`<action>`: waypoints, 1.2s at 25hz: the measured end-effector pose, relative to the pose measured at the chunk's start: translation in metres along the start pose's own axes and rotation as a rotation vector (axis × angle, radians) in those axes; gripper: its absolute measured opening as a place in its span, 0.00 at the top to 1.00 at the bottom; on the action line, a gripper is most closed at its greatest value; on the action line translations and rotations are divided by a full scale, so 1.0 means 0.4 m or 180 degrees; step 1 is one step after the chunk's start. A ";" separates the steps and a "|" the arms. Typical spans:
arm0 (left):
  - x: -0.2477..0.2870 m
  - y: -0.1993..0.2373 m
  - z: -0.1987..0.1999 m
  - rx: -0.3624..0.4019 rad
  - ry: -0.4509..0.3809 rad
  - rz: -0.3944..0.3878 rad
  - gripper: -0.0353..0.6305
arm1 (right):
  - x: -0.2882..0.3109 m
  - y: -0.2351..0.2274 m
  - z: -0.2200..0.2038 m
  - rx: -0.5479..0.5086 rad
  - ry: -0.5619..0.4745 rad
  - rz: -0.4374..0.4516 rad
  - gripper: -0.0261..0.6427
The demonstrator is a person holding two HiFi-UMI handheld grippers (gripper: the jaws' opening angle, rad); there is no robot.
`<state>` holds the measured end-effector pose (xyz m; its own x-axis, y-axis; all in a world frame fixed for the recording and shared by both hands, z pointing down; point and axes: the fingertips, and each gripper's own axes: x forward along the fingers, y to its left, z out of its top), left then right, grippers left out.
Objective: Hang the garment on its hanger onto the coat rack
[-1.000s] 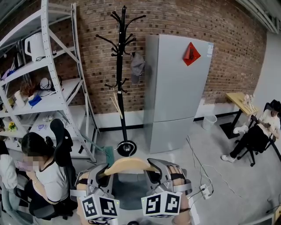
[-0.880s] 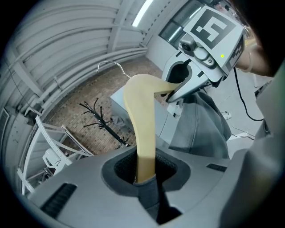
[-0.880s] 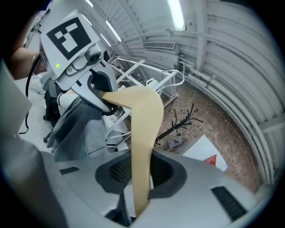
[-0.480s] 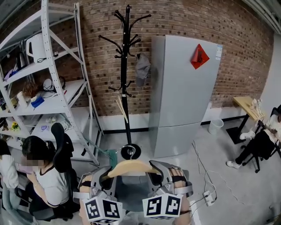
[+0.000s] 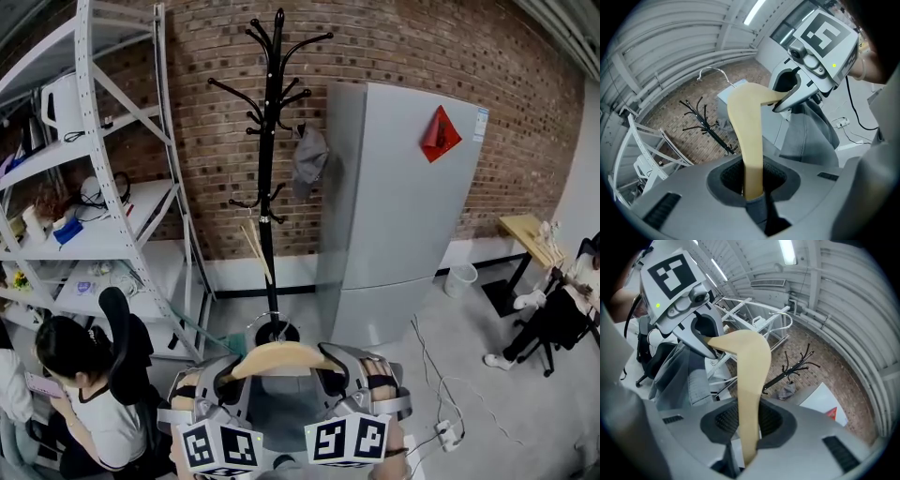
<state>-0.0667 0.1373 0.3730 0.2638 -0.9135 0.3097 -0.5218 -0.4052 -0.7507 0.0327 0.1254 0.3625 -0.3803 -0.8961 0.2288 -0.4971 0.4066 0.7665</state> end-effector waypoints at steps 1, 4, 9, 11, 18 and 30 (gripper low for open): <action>0.016 0.016 -0.006 -0.0001 -0.0011 -0.0001 0.85 | 0.021 -0.007 0.005 0.0003 0.0004 -0.0004 0.83; 0.060 0.063 -0.018 -0.0019 -0.0049 -0.0016 0.85 | 0.081 -0.027 0.020 0.0013 0.0021 -0.0013 0.83; 0.132 0.124 -0.060 0.0011 -0.0090 0.0015 0.85 | 0.177 -0.044 0.040 -0.0017 0.0034 -0.0043 0.83; 0.159 0.142 -0.076 0.0025 -0.0105 0.0003 0.85 | 0.211 -0.045 0.045 -0.0021 0.0054 -0.0060 0.83; 0.233 0.182 -0.120 0.0003 -0.0128 -0.0077 0.85 | 0.300 -0.045 0.051 -0.0028 0.0148 -0.0046 0.83; 0.377 0.223 -0.138 -0.0060 -0.0142 -0.0122 0.85 | 0.440 -0.091 0.010 -0.0006 0.0171 -0.0044 0.83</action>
<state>-0.1180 -0.0385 0.3850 0.3195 -0.8949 0.3114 -0.5257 -0.4409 -0.7275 -0.0193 -0.0463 0.3723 -0.3309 -0.9099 0.2501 -0.5005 0.3938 0.7710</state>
